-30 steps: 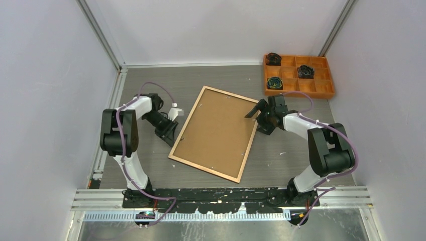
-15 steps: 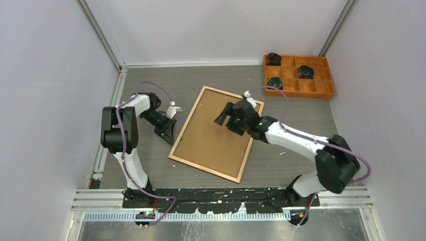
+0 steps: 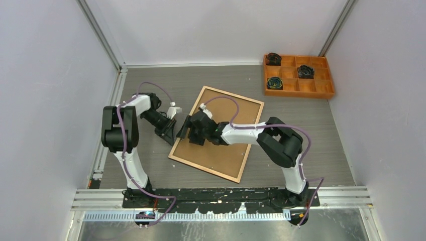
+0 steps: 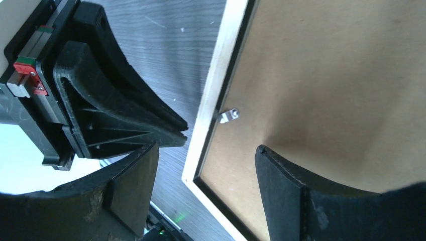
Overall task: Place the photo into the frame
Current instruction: Install the photo frame item at the center of the board.
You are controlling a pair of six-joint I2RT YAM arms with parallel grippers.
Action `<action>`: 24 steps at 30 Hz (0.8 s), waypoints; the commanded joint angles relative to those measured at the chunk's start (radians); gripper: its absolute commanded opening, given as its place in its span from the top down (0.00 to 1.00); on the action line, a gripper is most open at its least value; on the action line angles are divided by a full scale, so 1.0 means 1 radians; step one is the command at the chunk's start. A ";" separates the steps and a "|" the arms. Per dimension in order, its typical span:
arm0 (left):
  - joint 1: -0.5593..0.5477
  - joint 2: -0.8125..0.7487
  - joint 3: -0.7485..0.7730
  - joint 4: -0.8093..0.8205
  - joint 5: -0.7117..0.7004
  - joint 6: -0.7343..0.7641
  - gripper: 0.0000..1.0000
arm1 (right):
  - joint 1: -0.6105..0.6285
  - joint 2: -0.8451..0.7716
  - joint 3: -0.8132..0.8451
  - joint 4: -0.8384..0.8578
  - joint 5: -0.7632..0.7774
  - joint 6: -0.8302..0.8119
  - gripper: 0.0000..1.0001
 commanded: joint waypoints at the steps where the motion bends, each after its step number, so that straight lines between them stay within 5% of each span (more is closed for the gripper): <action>1: 0.000 0.009 0.014 0.004 0.025 0.006 0.85 | 0.010 0.033 0.048 0.080 -0.013 0.068 0.26; 24: 0.000 0.002 0.010 0.008 0.021 0.005 0.89 | 0.011 0.119 0.091 0.115 -0.043 0.114 0.30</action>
